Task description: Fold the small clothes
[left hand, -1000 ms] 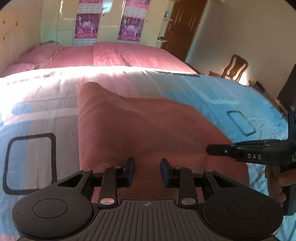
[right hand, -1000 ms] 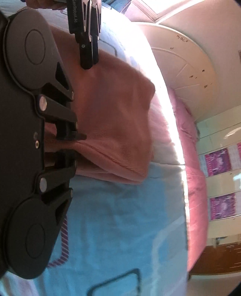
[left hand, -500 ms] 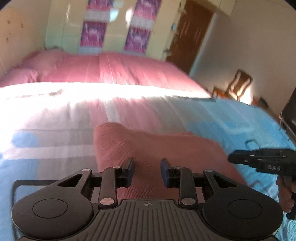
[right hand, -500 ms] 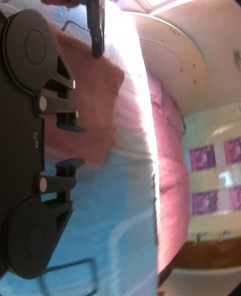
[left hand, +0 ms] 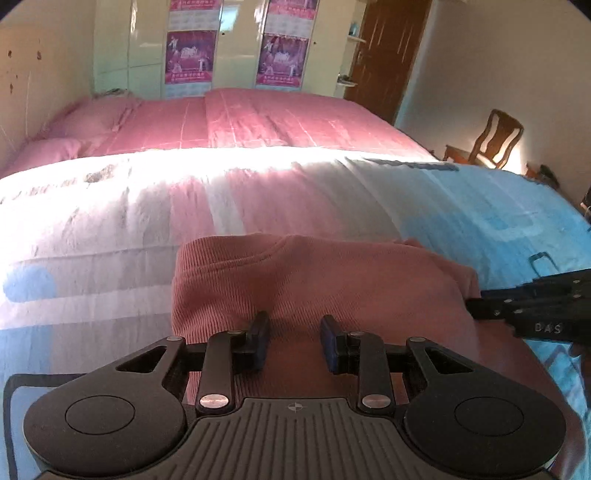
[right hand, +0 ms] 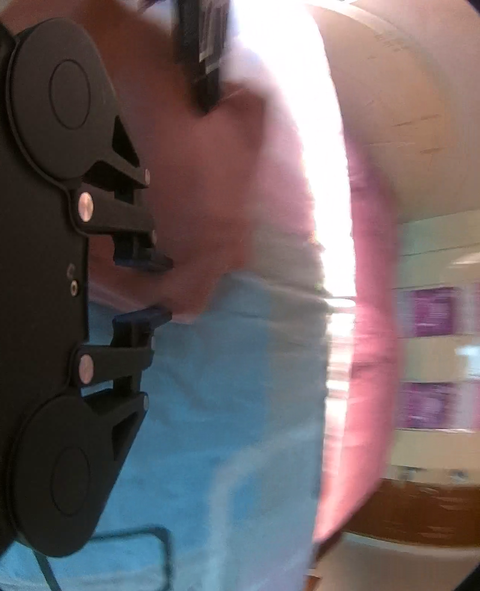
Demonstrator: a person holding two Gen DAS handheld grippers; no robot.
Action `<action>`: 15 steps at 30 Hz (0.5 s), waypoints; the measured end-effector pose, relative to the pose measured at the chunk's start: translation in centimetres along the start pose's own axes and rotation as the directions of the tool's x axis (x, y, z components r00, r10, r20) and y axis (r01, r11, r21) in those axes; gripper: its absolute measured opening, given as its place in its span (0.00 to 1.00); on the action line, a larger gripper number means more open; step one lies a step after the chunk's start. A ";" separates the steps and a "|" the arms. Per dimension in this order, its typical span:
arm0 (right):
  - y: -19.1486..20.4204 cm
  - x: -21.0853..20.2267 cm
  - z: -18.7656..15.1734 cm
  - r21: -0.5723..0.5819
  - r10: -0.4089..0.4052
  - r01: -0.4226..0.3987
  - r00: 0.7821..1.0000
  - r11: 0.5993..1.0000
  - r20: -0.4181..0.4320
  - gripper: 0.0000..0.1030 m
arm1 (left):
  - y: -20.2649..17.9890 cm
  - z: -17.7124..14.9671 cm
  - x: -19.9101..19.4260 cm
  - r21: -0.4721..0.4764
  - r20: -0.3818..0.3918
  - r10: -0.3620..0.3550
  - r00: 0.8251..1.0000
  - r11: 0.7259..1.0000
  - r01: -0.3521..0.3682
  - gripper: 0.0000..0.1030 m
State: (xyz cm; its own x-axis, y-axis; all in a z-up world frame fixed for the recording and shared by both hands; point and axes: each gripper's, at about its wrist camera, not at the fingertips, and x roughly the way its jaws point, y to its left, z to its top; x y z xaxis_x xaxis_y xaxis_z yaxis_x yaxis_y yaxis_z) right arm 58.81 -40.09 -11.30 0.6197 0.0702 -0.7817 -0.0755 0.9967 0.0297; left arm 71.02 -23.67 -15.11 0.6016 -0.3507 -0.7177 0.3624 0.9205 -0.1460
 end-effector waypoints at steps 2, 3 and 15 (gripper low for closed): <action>0.1 0.0 0.0 0.000 -0.019 0.019 1.000 1.000 0.016 0.27 | -0.2 0.2 -0.9 0.004 0.004 -0.001 1.000 1.000 0.000 0.29; 0.1 -0.5 0.0 0.016 -0.023 0.023 1.000 1.000 0.021 0.27 | -0.2 0.0 -2.1 -0.002 0.025 -0.023 0.999 1.000 0.023 0.30; -0.7 -10.5 -9.6 0.199 0.232 -0.234 0.972 0.952 0.033 0.33 | 3.5 -11.5 -12.3 -0.217 0.039 -0.069 0.997 0.973 0.076 0.30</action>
State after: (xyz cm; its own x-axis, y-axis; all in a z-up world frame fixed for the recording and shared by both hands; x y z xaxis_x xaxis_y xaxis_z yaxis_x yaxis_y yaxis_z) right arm 44.88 -41.96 -9.05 0.6111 0.3009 -0.7321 -0.0613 0.9401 0.3353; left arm 56.64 -14.17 -14.64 0.6023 -0.4196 -0.6791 0.2434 0.9068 -0.3443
